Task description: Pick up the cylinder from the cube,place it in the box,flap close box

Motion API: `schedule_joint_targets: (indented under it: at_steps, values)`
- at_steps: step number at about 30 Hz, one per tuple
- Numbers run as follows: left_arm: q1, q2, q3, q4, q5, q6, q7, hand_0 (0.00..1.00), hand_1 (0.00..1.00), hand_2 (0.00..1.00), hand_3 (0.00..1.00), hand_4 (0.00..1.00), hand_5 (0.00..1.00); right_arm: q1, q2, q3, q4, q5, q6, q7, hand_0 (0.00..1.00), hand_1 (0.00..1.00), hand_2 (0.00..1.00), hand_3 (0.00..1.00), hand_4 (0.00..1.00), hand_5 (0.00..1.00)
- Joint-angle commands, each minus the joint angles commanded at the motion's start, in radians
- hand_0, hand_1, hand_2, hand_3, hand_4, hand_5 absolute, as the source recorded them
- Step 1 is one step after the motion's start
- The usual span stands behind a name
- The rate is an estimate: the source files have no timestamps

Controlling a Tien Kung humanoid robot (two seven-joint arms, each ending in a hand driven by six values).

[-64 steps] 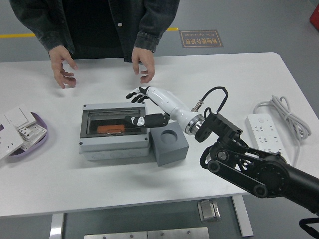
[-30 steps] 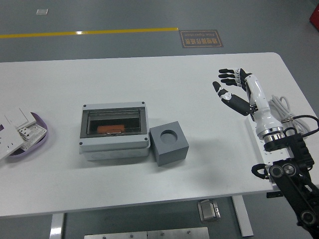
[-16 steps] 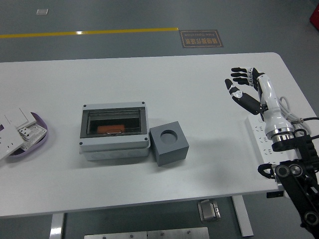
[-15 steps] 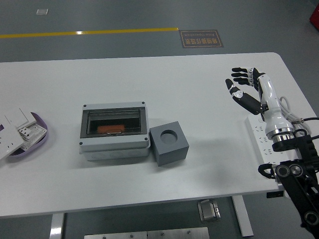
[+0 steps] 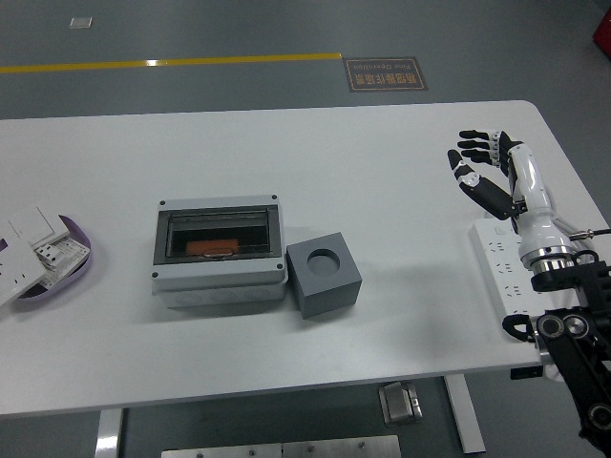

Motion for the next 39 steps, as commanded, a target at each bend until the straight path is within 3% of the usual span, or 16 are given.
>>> schedule_joint_targets:
  at_steps: [8, 18, 39]
  values:
    - [-0.001, -0.002, -0.006, 0.000, 0.009, 0.000, 0.003, 0.603, 0.604, 0.553, 0.598, 0.665, 0.207, 0.010, 0.012, -0.009, -0.031, 0.116, -0.006, 0.085, 0.704, 0.643, 0.643, 0.652, 0.698, 0.405]
    - [-0.014, -0.004, -0.020, -0.002, 0.026, -0.004, 0.006, 0.603, 0.604, 0.553, 0.598, 0.665, 0.206, 0.030, 0.011, -0.022, -0.040, 0.095, -0.010, 0.080, 0.702, 0.643, 0.641, 0.647, 0.707, 0.398]
    - [0.003, -0.010, -0.009, -0.004, 0.011, 0.001, 0.007, 0.603, 0.604, 0.553, 0.597, 0.665, 0.205, 0.016, 0.010, -0.013, -0.032, 0.094, -0.003, 0.089, 0.701, 0.638, 0.635, 0.640, 0.732, 0.415]
